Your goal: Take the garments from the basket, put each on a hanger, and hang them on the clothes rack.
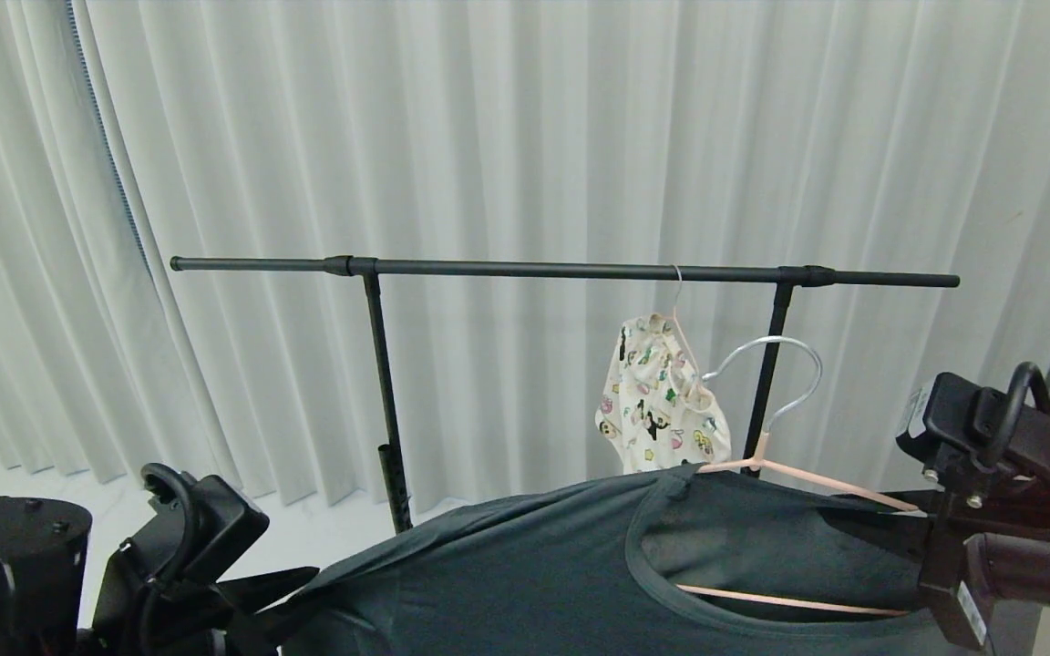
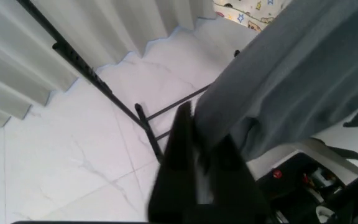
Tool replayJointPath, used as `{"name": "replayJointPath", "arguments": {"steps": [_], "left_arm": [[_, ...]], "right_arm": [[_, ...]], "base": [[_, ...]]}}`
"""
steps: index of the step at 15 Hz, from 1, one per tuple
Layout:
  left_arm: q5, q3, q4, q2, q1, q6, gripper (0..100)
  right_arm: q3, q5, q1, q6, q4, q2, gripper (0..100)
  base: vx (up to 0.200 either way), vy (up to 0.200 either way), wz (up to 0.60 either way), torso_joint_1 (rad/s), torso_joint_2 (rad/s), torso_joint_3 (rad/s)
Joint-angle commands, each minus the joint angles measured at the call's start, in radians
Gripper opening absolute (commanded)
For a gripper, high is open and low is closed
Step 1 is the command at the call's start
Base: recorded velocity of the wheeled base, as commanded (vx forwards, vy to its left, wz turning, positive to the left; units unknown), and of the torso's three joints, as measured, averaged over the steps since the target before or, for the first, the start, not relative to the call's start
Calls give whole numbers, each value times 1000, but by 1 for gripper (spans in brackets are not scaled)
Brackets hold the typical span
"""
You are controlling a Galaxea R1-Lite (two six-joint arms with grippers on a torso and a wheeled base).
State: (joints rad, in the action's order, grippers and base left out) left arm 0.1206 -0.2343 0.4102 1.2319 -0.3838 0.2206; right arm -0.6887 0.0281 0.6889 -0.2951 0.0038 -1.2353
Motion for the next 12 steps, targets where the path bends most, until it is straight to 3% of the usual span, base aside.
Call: {"name": "replayJointPath", "arguments": {"steps": [1,4,5,9,12], "left_arm": [[1,0,2,-12,-4,0,100],[5,-4,2,-60,-9,-7,100],[14,-4,2,-80,-15,-12,100],[128,-13,2,-154,-17,-64,100],[128,-43,2,-152,-30,-64,100]], "right_arm": [[0,-7,-3,-1,2,7,0],[0,-33,-54,-1,8,14,0],[0,-34,-114,-1,22,22,0],[3,-33,-270,-1,68,48,0],[3,-31,-298,33,73,60,0]], "base": [[0,0,0,0,0,0],[0,0,0,0,0,0],[0,0,0,0,0,0],[0,0,0,0,0,0],[0,0,0,0,0,0]]}}
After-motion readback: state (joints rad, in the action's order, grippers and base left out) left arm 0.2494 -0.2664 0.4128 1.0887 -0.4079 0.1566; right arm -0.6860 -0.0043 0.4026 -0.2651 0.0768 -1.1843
